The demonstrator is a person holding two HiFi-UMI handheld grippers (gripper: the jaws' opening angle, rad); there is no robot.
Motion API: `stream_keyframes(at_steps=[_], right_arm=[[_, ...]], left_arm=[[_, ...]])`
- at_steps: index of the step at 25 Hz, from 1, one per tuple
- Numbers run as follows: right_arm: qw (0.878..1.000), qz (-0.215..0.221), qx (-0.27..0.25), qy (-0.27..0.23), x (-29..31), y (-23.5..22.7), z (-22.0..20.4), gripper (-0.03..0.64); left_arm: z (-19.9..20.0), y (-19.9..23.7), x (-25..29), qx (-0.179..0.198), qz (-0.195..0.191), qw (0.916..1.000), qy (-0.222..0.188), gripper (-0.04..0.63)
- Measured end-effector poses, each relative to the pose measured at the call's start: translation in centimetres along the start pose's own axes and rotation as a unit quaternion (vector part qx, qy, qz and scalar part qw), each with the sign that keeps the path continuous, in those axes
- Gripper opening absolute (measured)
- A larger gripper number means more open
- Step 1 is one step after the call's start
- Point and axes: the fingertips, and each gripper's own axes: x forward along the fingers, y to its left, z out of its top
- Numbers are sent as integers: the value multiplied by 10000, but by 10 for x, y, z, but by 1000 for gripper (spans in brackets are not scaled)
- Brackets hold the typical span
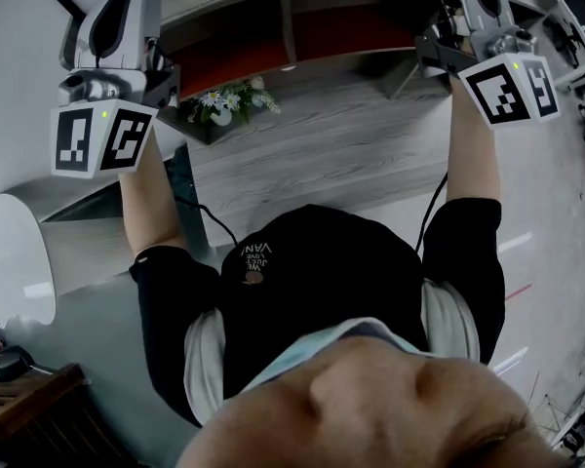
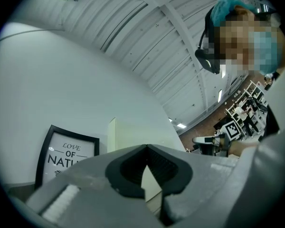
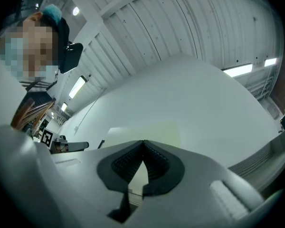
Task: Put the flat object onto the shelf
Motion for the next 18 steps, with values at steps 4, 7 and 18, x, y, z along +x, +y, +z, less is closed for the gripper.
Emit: stream_keyframes(at_steps=[4, 7, 18], right_arm=[[9998, -190, -26, 95, -14, 6, -8, -2], [9996, -196, -56, 178, -22, 15, -13, -2], [9977, -142, -14, 667, -53, 56, -50, -2]], left_arm=[[-3, -4, -12, -23, -19, 10000, -3, 2], [-6, -11, -19, -68, -100, 9999, -4, 2], [-43, -37, -41, -482, -340, 9977, 321, 2]])
